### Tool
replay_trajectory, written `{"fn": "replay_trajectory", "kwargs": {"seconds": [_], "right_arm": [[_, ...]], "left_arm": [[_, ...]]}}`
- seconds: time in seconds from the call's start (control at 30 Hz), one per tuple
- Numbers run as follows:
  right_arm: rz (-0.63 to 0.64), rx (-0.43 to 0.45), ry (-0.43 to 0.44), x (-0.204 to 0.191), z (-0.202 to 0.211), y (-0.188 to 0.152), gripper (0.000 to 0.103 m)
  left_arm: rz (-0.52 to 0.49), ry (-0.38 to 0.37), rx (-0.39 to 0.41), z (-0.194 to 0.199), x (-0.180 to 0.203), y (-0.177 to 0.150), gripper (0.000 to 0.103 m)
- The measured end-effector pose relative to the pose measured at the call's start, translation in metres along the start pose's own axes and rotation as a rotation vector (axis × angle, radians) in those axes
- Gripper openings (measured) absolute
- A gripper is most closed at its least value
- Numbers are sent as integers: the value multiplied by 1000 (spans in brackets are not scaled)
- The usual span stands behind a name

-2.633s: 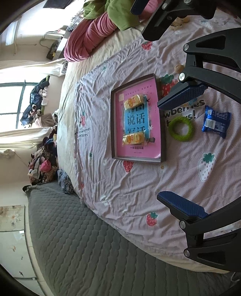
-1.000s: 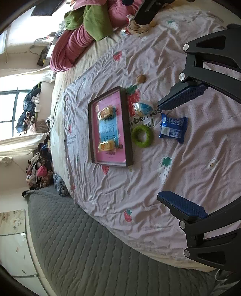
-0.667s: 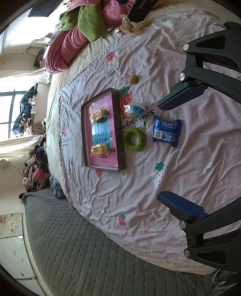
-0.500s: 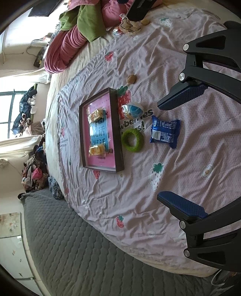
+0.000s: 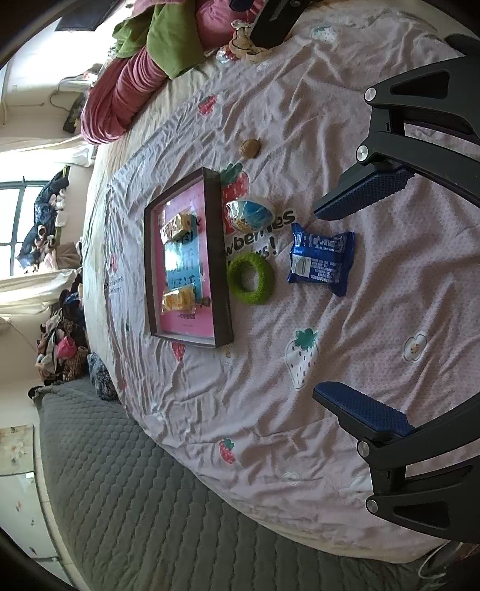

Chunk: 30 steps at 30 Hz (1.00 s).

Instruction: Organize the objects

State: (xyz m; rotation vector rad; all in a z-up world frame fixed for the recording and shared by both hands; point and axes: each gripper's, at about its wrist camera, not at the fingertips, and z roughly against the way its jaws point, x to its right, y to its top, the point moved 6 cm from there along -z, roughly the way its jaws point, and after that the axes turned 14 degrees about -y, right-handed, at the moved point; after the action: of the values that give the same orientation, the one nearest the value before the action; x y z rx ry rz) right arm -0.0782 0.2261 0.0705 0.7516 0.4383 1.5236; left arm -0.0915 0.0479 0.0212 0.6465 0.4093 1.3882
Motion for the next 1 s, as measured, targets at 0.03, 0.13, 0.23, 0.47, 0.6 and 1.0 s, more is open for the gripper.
{"fn": "replay_trajectory", "kwargs": {"seconds": [0.03, 0.13, 0.23, 0.47, 0.6, 1.0], "right_arm": [[-1, -3, 0, -1, -2, 0, 102], [1, -13, 5, -5, -8, -2, 102], [11, -24, 7, -10, -13, -3, 102], [37, -37, 5, -22, -23, -5, 102], [47, -43, 9, -28, -30, -5, 102], [79, -67, 27, -53, -57, -5, 102]], "left_arm": [[1, 0, -2, -1, -1, -1, 90], [4, 2, -9, -6, -2, -5, 90], [1, -1, -13, -11, -3, -8, 90], [-1, -20, -17, -22, -3, -15, 90], [-3, -32, -17, -28, -4, -17, 90], [-2, -48, -38, -53, -8, -21, 90]]}}
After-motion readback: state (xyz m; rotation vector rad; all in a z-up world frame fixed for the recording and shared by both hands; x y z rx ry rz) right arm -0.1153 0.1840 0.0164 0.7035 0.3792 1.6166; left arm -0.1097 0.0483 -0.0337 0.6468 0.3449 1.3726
